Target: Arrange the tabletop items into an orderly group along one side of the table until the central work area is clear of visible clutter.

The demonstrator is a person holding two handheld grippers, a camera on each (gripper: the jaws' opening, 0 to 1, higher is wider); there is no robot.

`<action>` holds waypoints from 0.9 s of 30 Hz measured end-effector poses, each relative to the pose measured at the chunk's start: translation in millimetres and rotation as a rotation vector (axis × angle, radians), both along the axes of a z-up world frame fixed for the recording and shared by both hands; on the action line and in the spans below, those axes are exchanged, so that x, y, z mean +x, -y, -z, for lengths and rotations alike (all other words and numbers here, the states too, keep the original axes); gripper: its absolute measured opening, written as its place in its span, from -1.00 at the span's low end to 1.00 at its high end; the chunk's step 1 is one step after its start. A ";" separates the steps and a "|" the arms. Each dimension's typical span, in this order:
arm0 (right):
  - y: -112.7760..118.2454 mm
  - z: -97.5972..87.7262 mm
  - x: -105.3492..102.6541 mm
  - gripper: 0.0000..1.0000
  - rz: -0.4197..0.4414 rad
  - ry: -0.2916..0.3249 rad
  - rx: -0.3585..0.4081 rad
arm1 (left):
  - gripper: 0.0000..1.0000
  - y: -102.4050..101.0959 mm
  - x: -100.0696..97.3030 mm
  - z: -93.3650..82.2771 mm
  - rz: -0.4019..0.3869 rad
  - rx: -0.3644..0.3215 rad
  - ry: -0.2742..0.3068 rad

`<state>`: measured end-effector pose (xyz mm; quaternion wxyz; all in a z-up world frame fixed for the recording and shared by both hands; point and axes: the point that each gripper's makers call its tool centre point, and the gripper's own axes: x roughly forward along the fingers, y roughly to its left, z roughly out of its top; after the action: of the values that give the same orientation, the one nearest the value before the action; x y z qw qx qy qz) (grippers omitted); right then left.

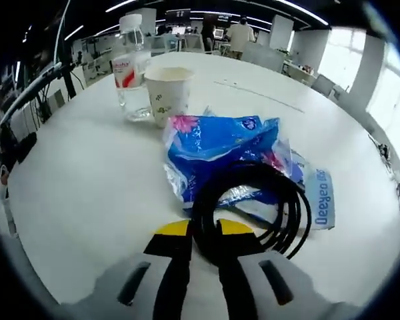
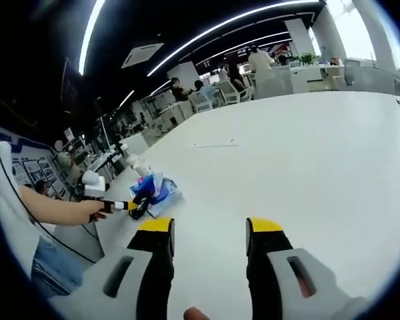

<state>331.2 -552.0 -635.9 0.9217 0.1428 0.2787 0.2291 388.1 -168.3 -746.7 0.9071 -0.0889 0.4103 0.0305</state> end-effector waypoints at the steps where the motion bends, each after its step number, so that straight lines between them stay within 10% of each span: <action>1: 1.4 0.2 -0.4 -0.18 0.004 -0.001 0.001 | -0.80 2.1 -4.0 0.6 -0.040 -0.039 -0.015; 14: 6.7 2.9 -1.4 -0.20 0.024 -0.006 0.018 | -0.94 10.9 -12.7 -5.6 -0.135 -0.209 0.020; 27: -2.5 5.5 -3.4 -0.20 -0.004 -0.015 0.019 | -0.96 39.7 -23.1 -37.1 0.065 -0.203 0.105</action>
<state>327.9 -549.4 -641.5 0.9177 0.1527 0.2836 0.2325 365.0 -208.0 -709.7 0.9143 -0.1682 0.3657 -0.0454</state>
